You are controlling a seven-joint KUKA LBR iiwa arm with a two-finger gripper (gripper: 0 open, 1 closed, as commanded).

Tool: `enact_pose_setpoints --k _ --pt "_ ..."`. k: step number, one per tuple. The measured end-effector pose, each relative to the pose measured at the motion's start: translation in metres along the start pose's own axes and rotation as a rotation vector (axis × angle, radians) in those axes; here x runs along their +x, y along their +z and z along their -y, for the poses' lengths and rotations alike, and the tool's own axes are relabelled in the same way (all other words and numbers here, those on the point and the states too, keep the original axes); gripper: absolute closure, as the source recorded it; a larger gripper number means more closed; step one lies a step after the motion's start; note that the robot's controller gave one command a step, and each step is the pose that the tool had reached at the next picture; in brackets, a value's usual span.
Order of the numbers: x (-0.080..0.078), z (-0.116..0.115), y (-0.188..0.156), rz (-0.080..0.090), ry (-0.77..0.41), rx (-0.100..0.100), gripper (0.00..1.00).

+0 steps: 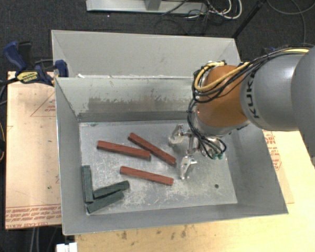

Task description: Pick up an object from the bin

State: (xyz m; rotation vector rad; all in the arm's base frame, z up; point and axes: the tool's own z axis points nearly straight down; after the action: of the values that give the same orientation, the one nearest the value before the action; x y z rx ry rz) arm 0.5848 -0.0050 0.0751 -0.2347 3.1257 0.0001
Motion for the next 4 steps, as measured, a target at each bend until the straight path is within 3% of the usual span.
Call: enact_pose_setpoints --k 1,2,3,4 --pt "0.0 0.0 0.0 0.0 0.0 0.0 0.0" --pt "-0.006 -0.045 -0.005 0.018 0.001 0.0 1.0" --pt "-0.006 -0.045 -0.005 0.018 0.001 0.0 1.0" --pt "-0.011 -0.032 -0.195 -0.006 -0.026 -0.001 1.0"
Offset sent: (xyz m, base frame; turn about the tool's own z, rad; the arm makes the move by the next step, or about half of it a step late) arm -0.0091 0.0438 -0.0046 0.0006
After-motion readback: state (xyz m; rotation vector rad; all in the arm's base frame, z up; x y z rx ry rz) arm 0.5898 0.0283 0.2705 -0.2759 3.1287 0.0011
